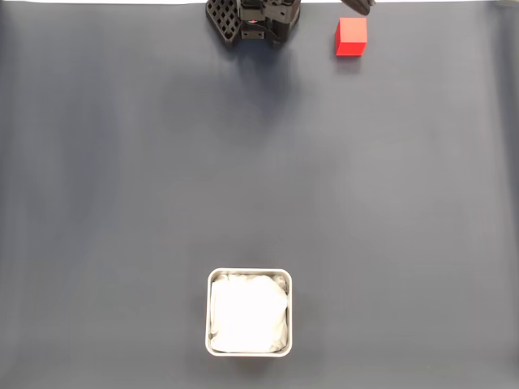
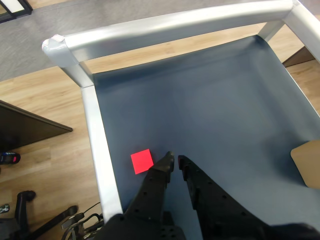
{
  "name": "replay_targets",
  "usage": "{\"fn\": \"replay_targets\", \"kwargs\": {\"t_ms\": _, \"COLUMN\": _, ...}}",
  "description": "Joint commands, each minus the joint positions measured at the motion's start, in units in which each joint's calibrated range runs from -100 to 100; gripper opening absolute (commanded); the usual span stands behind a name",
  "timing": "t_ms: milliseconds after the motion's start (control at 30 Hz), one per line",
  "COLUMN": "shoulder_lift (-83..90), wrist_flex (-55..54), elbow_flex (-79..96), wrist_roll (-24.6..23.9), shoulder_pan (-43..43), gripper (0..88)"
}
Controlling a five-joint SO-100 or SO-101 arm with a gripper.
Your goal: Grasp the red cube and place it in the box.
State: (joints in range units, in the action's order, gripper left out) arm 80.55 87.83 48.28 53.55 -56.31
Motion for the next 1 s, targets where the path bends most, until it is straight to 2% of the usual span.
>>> {"fn": "replay_targets", "kwargs": {"t_ms": 0, "shoulder_lift": 0.0, "wrist_flex": 0.4, "elbow_flex": -0.3, "wrist_roll": -0.5, "shoulder_pan": -2.4, "gripper": 0.0}}
{"fn": "replay_targets", "kwargs": {"t_ms": 967, "shoulder_lift": -1.9, "wrist_flex": 0.8, "elbow_flex": 0.3, "wrist_roll": -2.8, "shoulder_pan": -16.5, "gripper": 0.2}}
